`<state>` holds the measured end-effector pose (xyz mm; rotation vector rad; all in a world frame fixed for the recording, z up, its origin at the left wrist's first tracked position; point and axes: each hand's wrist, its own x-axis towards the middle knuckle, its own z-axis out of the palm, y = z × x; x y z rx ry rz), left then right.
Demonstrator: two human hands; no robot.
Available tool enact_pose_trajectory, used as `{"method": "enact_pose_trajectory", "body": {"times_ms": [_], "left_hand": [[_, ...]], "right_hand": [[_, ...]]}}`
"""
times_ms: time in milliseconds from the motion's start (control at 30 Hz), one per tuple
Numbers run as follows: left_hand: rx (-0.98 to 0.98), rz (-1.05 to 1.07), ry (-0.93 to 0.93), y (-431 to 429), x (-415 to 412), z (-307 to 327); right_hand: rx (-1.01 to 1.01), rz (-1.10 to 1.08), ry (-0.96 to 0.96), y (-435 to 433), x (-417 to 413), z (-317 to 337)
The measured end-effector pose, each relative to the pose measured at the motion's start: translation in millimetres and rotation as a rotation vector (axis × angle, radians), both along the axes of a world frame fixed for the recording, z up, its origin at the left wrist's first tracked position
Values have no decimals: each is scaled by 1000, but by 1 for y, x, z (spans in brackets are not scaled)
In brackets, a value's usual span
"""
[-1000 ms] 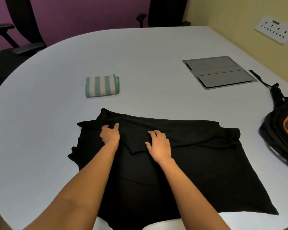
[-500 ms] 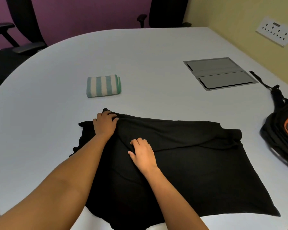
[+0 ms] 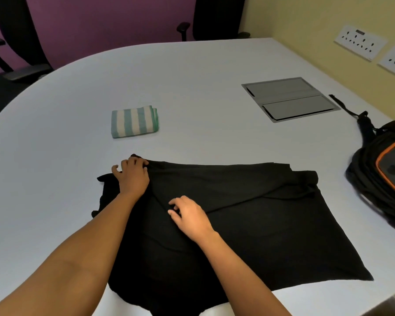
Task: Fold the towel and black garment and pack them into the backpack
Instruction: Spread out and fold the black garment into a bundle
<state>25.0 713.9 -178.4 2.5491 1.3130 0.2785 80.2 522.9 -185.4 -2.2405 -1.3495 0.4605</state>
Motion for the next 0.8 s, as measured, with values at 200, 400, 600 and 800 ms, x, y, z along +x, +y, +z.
{"method": "enact_pose_trajectory", "body": {"times_ms": [200,400,600,800], "left_hand": [[17,-66,-84,-40,17,-4],[29,-196,-66,-77,39,-11],[4,-199,30,-109,62,-18],[-31,-158,113,-134,72,-30]], "right_hand": [[104,-371,24,-21,80,19],[-102,-680,-39,-67,171,30],[-308,-839,-66,-111,231,27],[-361,-893,-29,-122,255,15]]}}
